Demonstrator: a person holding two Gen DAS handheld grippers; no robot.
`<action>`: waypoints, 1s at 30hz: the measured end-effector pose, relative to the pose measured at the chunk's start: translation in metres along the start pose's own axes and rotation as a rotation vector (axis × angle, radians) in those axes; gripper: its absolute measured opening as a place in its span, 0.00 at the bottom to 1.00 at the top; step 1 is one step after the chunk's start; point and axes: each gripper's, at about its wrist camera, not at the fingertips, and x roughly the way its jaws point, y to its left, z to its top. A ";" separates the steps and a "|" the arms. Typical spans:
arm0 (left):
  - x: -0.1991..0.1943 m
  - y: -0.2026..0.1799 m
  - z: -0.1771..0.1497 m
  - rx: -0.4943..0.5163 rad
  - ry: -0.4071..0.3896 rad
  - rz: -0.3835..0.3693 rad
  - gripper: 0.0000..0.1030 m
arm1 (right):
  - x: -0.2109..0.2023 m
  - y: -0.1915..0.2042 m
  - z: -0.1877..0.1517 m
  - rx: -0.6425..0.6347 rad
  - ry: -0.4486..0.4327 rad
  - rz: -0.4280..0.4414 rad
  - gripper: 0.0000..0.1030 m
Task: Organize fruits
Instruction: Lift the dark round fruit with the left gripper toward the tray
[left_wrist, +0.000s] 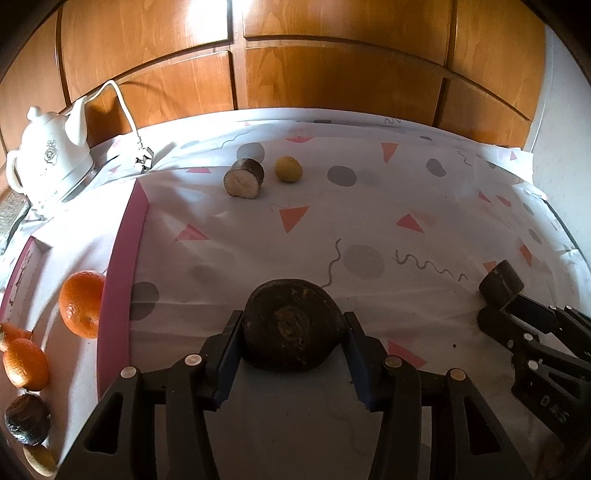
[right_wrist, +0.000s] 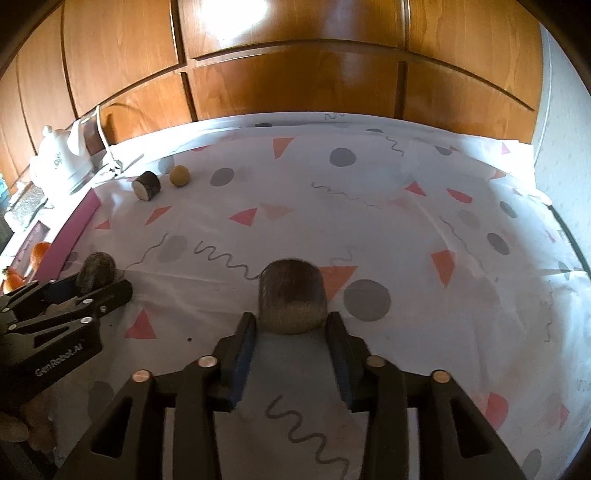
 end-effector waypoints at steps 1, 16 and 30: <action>0.000 0.000 0.000 0.001 -0.002 0.001 0.50 | 0.001 0.000 0.000 0.000 0.003 0.011 0.48; -0.002 -0.003 -0.002 -0.002 -0.012 0.000 0.50 | 0.012 -0.008 0.021 0.108 0.027 0.002 0.53; -0.003 -0.002 -0.001 -0.008 -0.015 0.001 0.50 | 0.020 -0.001 0.017 0.048 0.021 -0.061 0.36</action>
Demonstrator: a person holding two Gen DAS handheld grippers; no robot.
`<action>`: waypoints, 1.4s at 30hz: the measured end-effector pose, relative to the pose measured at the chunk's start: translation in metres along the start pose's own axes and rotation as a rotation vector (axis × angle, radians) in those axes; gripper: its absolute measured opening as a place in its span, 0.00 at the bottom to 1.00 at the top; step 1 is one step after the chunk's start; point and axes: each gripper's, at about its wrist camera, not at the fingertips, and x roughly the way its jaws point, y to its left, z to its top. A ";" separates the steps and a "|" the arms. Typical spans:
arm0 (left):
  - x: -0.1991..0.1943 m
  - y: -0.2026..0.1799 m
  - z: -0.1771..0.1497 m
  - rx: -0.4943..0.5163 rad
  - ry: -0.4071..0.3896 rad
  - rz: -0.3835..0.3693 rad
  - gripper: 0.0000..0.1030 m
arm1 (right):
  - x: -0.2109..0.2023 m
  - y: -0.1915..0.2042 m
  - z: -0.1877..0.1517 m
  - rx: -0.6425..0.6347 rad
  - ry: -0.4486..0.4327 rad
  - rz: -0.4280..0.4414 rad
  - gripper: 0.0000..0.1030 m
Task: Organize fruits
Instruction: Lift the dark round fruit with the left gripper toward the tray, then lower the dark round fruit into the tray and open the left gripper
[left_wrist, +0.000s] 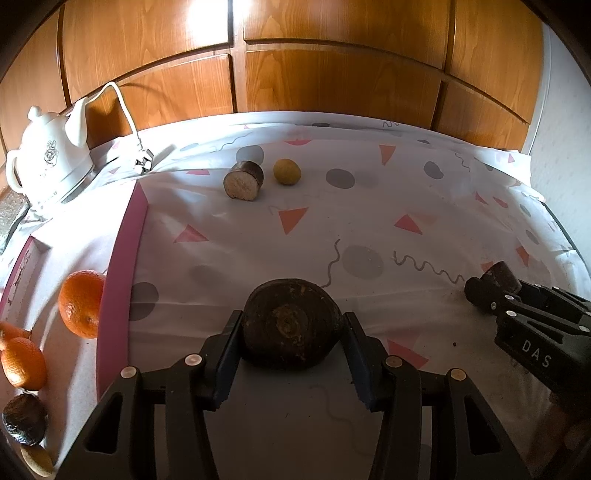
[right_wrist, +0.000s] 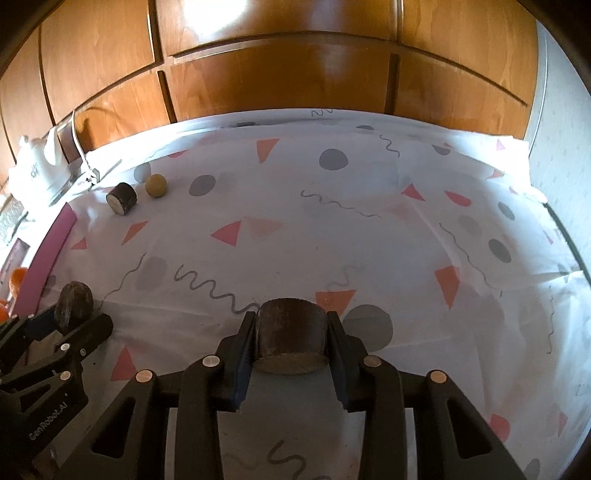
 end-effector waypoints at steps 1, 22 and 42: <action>0.000 0.000 0.000 0.000 0.000 0.001 0.50 | 0.000 -0.001 0.000 0.003 -0.002 0.003 0.36; -0.022 0.004 0.002 -0.029 0.011 -0.060 0.47 | -0.001 0.000 -0.002 -0.001 -0.024 0.000 0.35; -0.092 0.092 0.006 -0.190 -0.049 -0.047 0.47 | -0.002 0.006 -0.001 -0.034 -0.019 -0.039 0.35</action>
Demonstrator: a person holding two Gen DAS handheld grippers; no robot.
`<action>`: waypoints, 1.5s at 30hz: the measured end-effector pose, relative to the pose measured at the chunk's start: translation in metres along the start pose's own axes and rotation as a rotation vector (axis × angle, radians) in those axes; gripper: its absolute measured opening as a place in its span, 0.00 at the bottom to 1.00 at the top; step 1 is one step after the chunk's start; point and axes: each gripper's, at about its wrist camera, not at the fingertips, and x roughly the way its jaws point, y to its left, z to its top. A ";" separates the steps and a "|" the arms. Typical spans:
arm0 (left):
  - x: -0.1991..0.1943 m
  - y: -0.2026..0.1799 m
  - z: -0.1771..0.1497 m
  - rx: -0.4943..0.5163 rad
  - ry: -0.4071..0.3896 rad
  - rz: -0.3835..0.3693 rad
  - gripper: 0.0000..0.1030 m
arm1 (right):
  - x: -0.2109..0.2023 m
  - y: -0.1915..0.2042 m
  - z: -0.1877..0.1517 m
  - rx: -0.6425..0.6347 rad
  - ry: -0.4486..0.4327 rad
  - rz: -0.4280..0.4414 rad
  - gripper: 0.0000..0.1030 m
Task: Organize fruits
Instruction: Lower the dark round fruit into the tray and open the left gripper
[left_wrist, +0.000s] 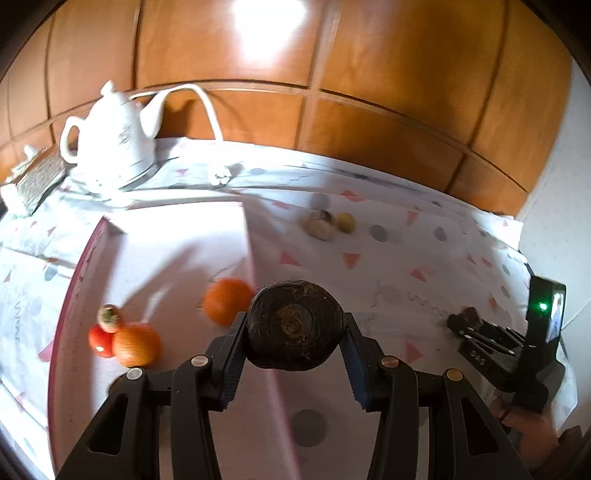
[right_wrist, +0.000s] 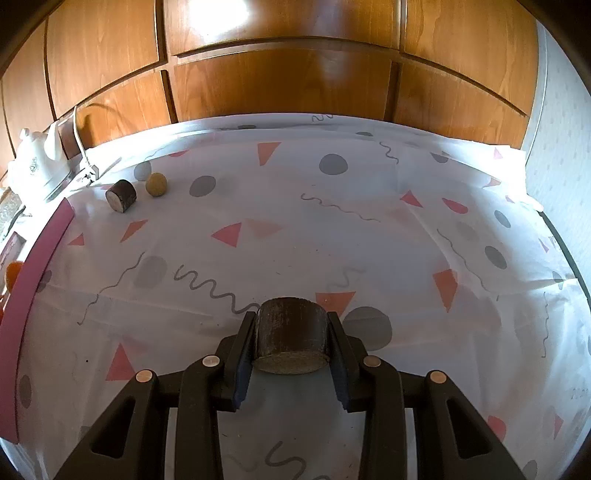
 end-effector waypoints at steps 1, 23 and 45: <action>0.001 0.006 0.001 -0.008 0.002 0.005 0.47 | 0.000 0.000 0.000 -0.001 0.001 -0.002 0.35; 0.033 0.106 0.029 -0.204 0.045 0.158 0.58 | -0.001 -0.003 -0.001 0.016 -0.003 0.018 0.35; -0.034 0.085 -0.013 -0.181 -0.073 0.207 0.58 | 0.000 -0.001 0.001 0.003 0.003 0.008 0.35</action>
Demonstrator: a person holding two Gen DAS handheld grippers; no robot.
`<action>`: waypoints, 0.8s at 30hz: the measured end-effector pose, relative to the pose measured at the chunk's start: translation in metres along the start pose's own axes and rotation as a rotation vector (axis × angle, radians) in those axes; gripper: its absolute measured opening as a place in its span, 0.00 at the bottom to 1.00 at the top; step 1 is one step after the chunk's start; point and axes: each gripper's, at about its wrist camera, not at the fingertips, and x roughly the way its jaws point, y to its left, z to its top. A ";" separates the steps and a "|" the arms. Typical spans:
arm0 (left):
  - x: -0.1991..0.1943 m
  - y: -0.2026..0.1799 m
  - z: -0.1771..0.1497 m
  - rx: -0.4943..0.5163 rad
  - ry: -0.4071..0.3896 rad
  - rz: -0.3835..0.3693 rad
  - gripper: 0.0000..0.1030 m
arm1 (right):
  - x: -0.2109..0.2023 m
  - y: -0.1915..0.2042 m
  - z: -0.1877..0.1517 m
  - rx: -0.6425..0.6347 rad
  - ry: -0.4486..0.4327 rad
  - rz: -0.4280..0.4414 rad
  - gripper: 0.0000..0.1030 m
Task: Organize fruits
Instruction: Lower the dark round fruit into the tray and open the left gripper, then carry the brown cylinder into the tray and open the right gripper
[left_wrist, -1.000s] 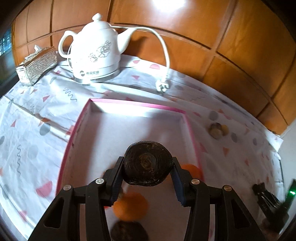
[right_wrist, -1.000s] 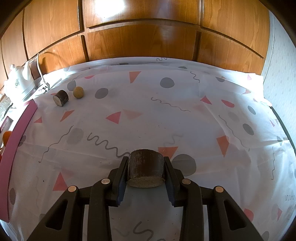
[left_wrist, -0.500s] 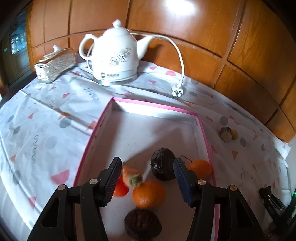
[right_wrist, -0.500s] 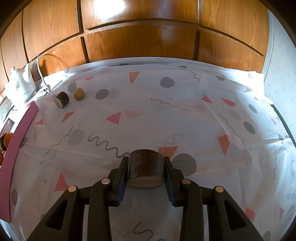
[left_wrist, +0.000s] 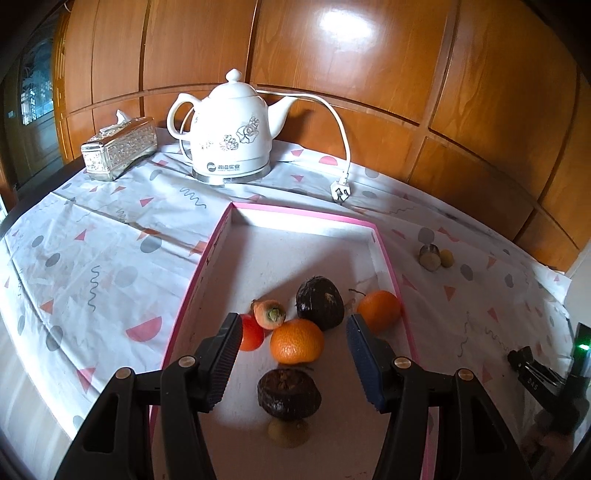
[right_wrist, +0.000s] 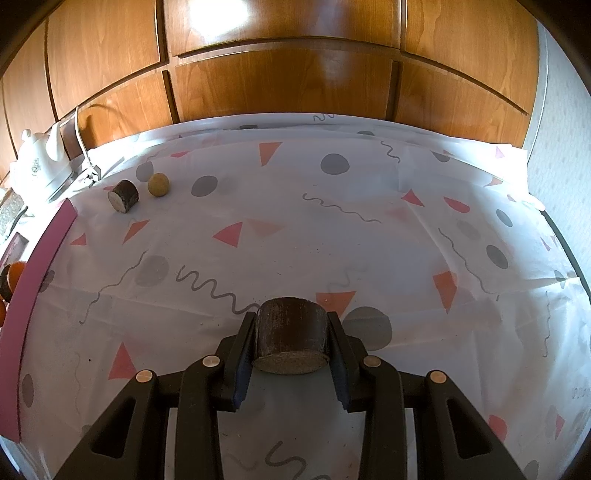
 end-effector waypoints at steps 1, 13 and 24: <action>-0.001 0.000 -0.001 0.000 0.001 0.001 0.58 | 0.000 0.001 0.000 -0.004 0.001 -0.004 0.35; -0.007 0.013 -0.004 -0.023 -0.007 0.012 0.58 | -0.031 0.057 0.009 -0.071 -0.010 0.204 0.35; -0.012 0.041 0.002 -0.078 -0.037 0.053 0.58 | -0.071 0.191 0.013 -0.294 0.000 0.548 0.35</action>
